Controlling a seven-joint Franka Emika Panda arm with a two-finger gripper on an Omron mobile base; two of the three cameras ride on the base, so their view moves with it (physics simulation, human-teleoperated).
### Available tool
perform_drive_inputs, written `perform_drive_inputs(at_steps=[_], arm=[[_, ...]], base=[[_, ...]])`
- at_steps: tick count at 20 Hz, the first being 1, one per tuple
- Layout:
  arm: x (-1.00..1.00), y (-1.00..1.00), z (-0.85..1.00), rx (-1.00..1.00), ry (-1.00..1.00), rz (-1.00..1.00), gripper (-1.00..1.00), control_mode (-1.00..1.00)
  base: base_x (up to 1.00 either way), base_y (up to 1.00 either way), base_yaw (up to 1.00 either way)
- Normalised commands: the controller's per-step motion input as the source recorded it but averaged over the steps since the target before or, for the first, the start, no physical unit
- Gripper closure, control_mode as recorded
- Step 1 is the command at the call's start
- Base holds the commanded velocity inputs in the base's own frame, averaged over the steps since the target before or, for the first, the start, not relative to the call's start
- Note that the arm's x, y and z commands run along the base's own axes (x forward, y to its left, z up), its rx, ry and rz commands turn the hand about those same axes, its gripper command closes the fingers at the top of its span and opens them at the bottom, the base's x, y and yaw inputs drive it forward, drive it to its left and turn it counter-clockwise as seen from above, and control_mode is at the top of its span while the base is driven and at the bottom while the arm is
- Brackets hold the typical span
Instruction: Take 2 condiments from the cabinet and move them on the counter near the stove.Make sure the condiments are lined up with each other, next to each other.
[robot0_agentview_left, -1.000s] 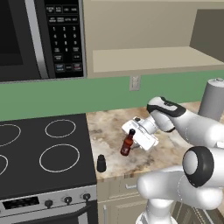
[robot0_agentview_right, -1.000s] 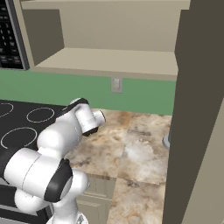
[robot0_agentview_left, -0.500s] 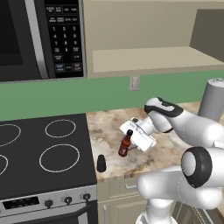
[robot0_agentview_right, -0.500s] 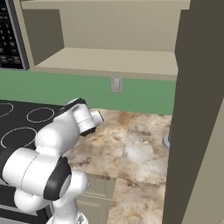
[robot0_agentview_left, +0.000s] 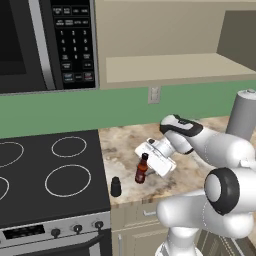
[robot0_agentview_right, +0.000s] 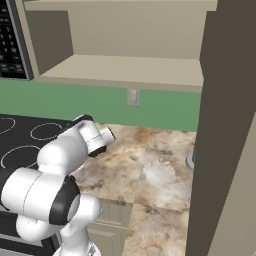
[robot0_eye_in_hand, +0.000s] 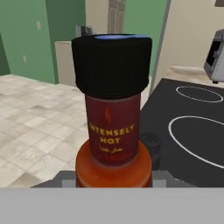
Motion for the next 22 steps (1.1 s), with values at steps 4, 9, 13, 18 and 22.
perform_drive_inputs(at_steps=[4, 9, 13, 18, 22], arm=[[0.00, 0.03, -0.06, -0.02, 0.00, -0.01, 1.00, -1.00], [-0.03, 0.11, -0.10, -0.01, -0.03, 0.00, 1.00, -1.00], [-0.02, 0.15, -0.16, -0.01, -0.05, 0.00, 1.00, -1.00], [0.00, 0.14, -0.20, -0.02, -0.01, 0.00, 1.00, -1.00], [0.00, 0.15, -0.17, -0.02, 0.00, 0.00, 1.00, -1.00]], base=[[0.00, 0.00, 0.00], [0.00, 0.00, 0.00], [0.00, 0.00, 0.00], [0.00, 0.00, 0.00], [0.00, 0.00, 0.00]])
